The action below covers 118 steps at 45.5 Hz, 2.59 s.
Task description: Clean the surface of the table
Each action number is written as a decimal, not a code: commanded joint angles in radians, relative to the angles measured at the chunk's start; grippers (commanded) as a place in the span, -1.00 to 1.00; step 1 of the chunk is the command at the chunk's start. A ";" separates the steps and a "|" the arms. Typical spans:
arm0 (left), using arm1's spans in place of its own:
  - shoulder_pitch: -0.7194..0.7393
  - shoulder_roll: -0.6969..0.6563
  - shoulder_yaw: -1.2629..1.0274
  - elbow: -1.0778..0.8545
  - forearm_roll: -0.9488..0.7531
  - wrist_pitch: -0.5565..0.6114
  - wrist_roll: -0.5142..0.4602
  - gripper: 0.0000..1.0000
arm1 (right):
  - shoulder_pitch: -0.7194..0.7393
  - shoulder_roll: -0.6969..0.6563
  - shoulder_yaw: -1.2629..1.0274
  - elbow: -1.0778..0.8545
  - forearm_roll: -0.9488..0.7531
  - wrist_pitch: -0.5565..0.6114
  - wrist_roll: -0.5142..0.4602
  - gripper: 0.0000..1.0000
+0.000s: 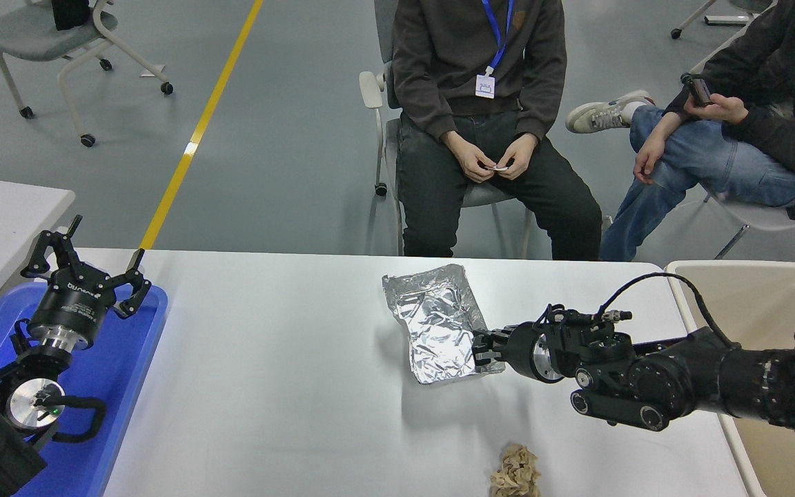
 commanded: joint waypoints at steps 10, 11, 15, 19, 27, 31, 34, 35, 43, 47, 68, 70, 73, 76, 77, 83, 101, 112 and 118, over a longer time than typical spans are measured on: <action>0.001 0.000 0.001 0.000 0.000 0.000 0.000 1.00 | 0.095 -0.211 0.002 0.297 0.007 0.003 -0.007 -1.00; 0.001 0.000 0.000 0.000 0.000 0.000 0.000 1.00 | 0.101 -0.223 0.002 0.312 0.007 0.003 -0.007 -1.00; -0.001 0.000 0.001 0.000 0.000 0.000 0.000 1.00 | 0.127 -0.269 0.002 0.366 0.007 0.003 -0.009 -1.00; 0.001 0.000 0.000 0.000 0.000 0.000 0.000 1.00 | 0.161 -0.312 0.002 0.415 0.007 0.004 -0.009 -1.00; -0.001 0.000 0.000 0.000 0.000 0.000 0.000 1.00 | 0.225 -0.386 0.001 0.490 0.008 0.011 -0.002 -1.00; 0.001 0.000 0.000 0.000 0.000 0.000 0.000 1.00 | 0.249 -0.418 0.002 0.518 0.008 0.026 -0.002 -1.00; 0.001 0.000 0.000 0.000 0.000 0.000 0.001 1.00 | 0.266 -0.441 0.002 0.541 0.008 0.027 -0.002 -1.00; -0.001 0.000 0.000 0.000 0.000 0.000 0.000 1.00 | 0.272 -0.450 0.002 0.547 0.008 0.027 -0.001 -1.00; 0.001 0.000 0.000 0.000 0.000 0.000 0.000 1.00 | 0.312 -0.530 0.004 0.595 0.008 0.058 0.002 -1.00; 0.001 0.000 0.000 0.000 0.001 0.000 0.000 1.00 | 0.323 -0.575 0.024 0.616 0.008 0.076 0.004 -1.00; 0.001 0.000 0.001 0.000 0.000 0.000 0.000 1.00 | 0.326 -0.759 0.206 0.650 0.005 0.236 0.004 -1.00; 0.001 0.000 0.001 0.000 0.000 0.000 0.000 1.00 | 0.326 -0.770 0.223 0.653 0.005 0.257 0.004 -1.00; 0.001 0.000 0.000 0.000 0.001 0.000 0.000 1.00 | 0.326 -0.785 0.235 0.655 0.005 0.274 0.004 -1.00; -0.001 0.000 0.001 0.000 0.000 0.000 0.000 1.00 | 0.326 -0.799 0.235 0.655 0.005 0.279 0.004 -1.00; 0.001 0.000 0.001 0.000 0.000 0.000 0.000 1.00 | 0.326 -0.802 0.237 0.655 0.005 0.281 0.002 -1.00; -0.001 0.000 0.000 0.000 0.001 0.000 0.000 1.00 | 0.326 -0.826 0.237 0.655 0.004 0.294 0.002 -1.00; -0.001 0.000 0.001 0.000 0.000 0.000 0.000 1.00 | 0.309 -0.947 0.235 0.635 0.002 0.316 0.007 -1.00; 0.001 0.000 0.000 0.000 0.001 0.000 0.001 1.00 | 0.270 -0.981 0.231 0.515 0.005 0.328 0.018 -1.00; 0.001 0.000 0.001 0.000 0.000 0.000 0.000 1.00 | 0.234 -1.026 0.235 0.460 0.007 0.328 0.021 -1.00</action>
